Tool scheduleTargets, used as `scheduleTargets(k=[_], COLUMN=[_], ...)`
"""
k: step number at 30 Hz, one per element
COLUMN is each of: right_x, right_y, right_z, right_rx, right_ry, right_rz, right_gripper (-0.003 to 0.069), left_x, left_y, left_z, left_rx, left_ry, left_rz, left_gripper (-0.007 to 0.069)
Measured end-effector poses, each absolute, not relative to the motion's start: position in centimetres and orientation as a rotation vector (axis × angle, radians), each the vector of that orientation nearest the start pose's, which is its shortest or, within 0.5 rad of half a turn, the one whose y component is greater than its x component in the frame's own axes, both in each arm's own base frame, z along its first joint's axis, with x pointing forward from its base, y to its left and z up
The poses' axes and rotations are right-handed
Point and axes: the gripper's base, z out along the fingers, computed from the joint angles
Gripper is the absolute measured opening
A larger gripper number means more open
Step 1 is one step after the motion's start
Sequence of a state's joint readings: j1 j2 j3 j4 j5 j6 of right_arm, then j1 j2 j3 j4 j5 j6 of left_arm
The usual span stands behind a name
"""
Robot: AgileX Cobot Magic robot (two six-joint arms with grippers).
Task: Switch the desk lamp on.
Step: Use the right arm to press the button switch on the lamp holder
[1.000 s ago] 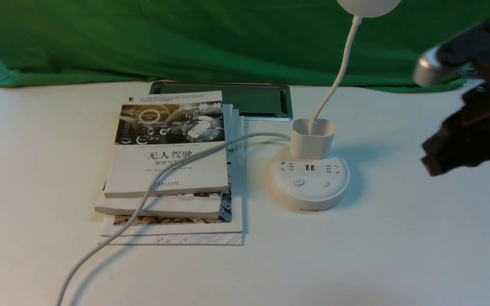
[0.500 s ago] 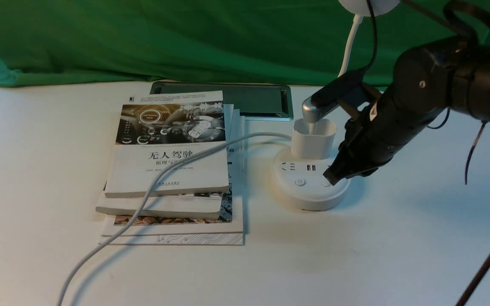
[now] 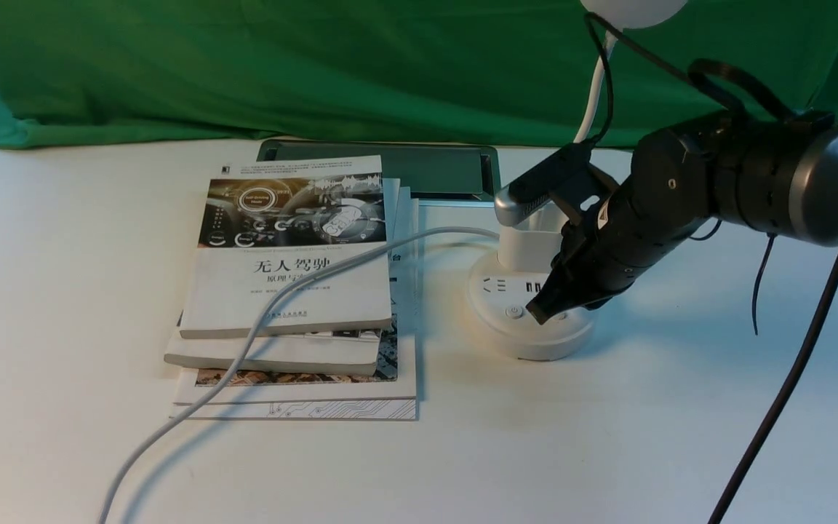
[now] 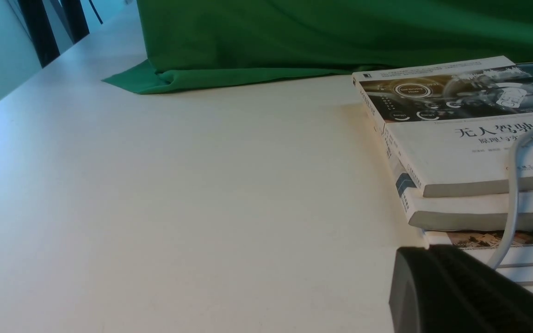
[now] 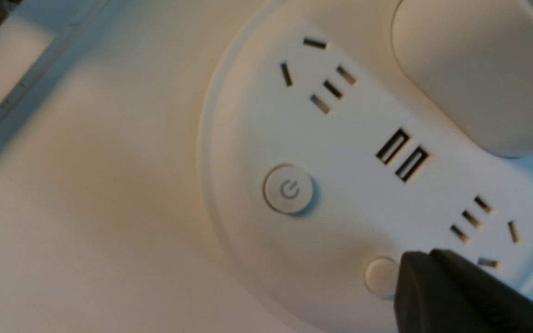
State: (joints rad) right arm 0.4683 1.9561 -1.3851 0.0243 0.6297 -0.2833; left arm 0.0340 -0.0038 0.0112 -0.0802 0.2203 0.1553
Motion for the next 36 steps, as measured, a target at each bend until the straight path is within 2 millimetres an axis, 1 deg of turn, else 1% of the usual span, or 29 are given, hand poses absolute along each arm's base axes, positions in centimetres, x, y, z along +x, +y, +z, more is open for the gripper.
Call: scheduleTargets(k=[3, 12, 20, 27, 31, 36], right_x=[37.0, 37.3, 37.4, 37.5, 37.6, 37.0], right_y=[18.9, 19.0, 19.3, 19.6, 19.6, 19.3], right_z=[18.1, 17.9, 17.0, 16.6, 16.6, 18.1], right_rx=[-0.974, -0.973, -1.006, -1.028, -1.036, -0.998], right_ry=[2.529, 2.531, 2.572, 2.576, 2.585, 2.576], right_rz=[0.08, 0.08, 0.071, 0.062, 0.06, 0.071], right_gripper=[0.0038, 0.004, 0.0046, 0.0055, 0.0058, 0.0066], left_x=[5.6, 5.6, 5.6, 5.6, 5.6, 5.6], left_y=[0.0, 0.0, 0.0, 0.0, 0.0, 0.0], left_z=[19.0, 19.0, 19.0, 19.0, 19.0, 19.0], left_rx=[0.05, 0.05, 0.05, 0.05, 0.05, 0.05], left_ry=[1.71, 1.71, 1.71, 1.71, 1.71, 1.71], left_rz=[0.068, 0.068, 0.068, 0.068, 0.068, 0.068], left_gripper=[0.0021, 0.0021, 0.0021, 0.0021, 0.0021, 0.0021])
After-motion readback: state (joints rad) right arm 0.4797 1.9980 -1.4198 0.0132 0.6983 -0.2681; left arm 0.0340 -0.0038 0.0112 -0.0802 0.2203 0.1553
